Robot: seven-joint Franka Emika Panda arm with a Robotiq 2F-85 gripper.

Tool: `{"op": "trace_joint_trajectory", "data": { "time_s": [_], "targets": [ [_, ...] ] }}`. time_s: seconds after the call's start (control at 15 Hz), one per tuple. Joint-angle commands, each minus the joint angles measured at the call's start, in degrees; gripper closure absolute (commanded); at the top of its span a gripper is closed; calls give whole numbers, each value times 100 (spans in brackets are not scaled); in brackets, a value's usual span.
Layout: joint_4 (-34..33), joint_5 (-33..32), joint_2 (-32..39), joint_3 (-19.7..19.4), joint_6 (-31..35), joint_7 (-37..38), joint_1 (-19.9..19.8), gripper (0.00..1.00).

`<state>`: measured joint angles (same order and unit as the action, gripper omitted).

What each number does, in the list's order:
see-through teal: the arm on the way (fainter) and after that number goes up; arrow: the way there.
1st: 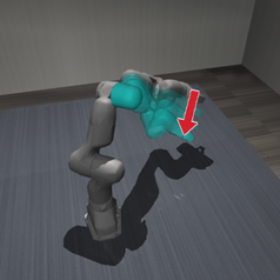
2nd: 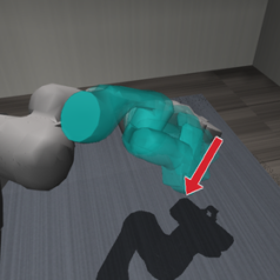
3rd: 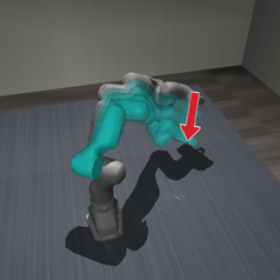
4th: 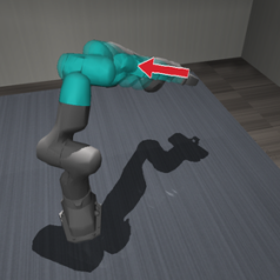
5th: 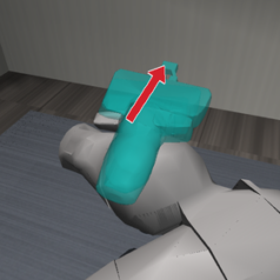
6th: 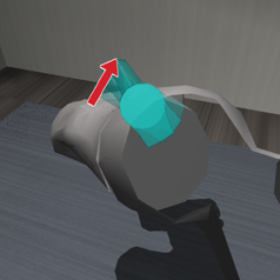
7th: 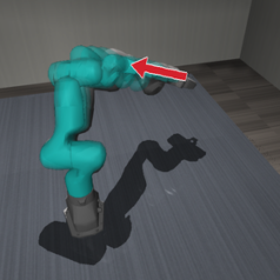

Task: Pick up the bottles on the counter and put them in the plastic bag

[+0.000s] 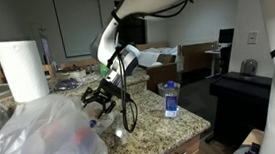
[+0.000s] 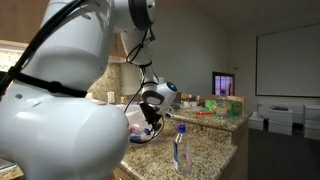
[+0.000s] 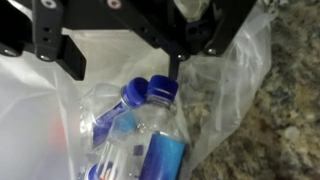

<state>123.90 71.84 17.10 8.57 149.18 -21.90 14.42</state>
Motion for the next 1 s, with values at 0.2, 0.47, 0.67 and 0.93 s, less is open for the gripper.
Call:
{"op": "trace_joint_trajectory", "data": {
  "time_s": [0.2, 0.47, 0.67, 0.93],
  "targets": [
    [-69, -631, -57, -94, 355, 161, -324, 0],
    [-140, -216, -110, 69, 2, -101, -554, 0],
    [-164, -87, -156, 93, -244, -127, -626, 0],
    [-6, -567, -503, -115, -434, 65, -694, 0]
  ]
}}
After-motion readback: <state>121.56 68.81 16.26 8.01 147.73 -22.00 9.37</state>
